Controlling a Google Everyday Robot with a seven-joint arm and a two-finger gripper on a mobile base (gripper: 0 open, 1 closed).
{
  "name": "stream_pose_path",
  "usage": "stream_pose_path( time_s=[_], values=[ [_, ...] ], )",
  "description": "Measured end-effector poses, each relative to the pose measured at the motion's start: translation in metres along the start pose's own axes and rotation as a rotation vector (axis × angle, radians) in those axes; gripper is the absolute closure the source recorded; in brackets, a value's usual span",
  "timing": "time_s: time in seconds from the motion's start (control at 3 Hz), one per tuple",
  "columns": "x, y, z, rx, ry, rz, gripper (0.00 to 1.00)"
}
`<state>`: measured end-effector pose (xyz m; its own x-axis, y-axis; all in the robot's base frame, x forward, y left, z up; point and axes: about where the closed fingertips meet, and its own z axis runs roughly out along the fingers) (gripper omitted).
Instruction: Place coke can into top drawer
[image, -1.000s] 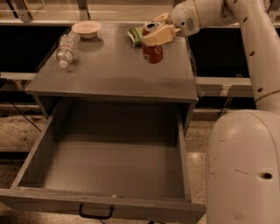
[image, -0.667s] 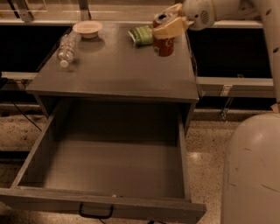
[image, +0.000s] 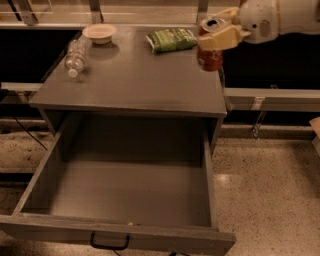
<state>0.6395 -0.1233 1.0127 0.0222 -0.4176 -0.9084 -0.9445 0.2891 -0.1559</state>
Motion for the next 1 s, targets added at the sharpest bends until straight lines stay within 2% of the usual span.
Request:
stream_pose_path(
  time_s=[0.33, 0.67, 1.0],
  values=[
    [0.026, 0.025, -0.018, 0.045, -0.014, 0.059, 1.00],
    [0.066, 0.057, -0.024, 0.054, -0.003, 0.145, 1.00],
    [0.067, 0.058, -0.028, 0.063, -0.005, 0.149, 1.00]
  ],
)
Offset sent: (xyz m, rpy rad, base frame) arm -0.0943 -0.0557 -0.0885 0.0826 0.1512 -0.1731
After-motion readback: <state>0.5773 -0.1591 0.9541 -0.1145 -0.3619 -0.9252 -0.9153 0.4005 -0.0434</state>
